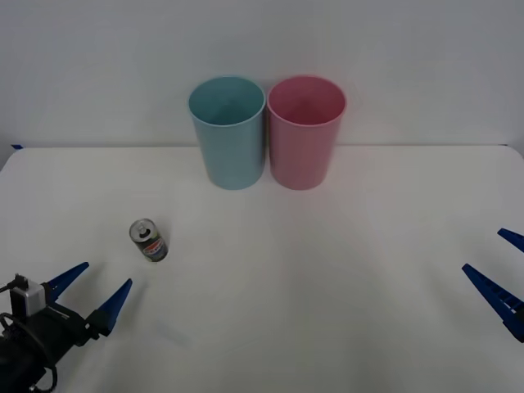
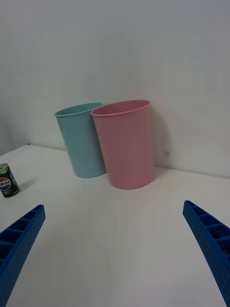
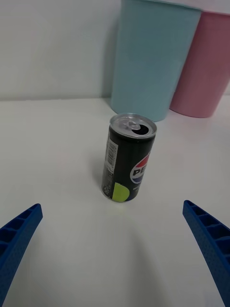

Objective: Grasp the object on the table and drop it into the matching bin: aluminum can to the light blue bin, PET bottle to the pink bin.

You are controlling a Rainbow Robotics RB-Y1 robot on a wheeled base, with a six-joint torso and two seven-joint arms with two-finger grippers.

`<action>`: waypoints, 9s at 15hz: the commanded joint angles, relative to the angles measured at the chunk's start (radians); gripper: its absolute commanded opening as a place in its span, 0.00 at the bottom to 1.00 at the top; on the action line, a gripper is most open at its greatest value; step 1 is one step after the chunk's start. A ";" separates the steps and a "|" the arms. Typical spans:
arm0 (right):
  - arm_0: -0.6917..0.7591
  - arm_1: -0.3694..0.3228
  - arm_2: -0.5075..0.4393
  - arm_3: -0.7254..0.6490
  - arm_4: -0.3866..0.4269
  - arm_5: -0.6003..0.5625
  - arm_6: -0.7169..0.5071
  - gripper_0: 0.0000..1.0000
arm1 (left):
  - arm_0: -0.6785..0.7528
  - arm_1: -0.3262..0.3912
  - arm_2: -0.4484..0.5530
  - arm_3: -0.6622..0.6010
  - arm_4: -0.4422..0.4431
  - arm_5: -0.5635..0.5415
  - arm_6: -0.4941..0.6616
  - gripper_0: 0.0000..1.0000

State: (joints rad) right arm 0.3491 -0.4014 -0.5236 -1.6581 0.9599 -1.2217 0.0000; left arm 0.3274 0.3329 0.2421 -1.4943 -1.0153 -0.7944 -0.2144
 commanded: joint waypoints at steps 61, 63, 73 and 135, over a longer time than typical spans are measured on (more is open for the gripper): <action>0.000 0.000 0.000 0.000 0.000 0.000 0.000 1.00 | -0.393 0.120 -0.035 -0.152 -0.106 0.086 0.491 0.00; 0.000 0.000 0.000 0.000 0.000 0.000 0.000 1.00 | -0.442 0.121 -0.027 -0.153 -0.138 0.077 0.560 0.00; 0.000 0.000 0.000 0.000 0.000 0.000 0.000 1.00 | -0.762 0.121 -0.053 -0.029 -0.333 0.069 0.842 0.01; 0.000 0.000 0.000 0.000 0.000 0.000 0.000 1.00 | -0.340 0.262 0.319 -0.009 -0.164 -0.374 0.336 1.00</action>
State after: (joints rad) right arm 0.3491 -0.4014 -0.5236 -1.6581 0.9599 -1.2217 0.0000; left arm -0.0293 0.5918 0.5552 -1.5036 -1.1852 -1.1619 0.1439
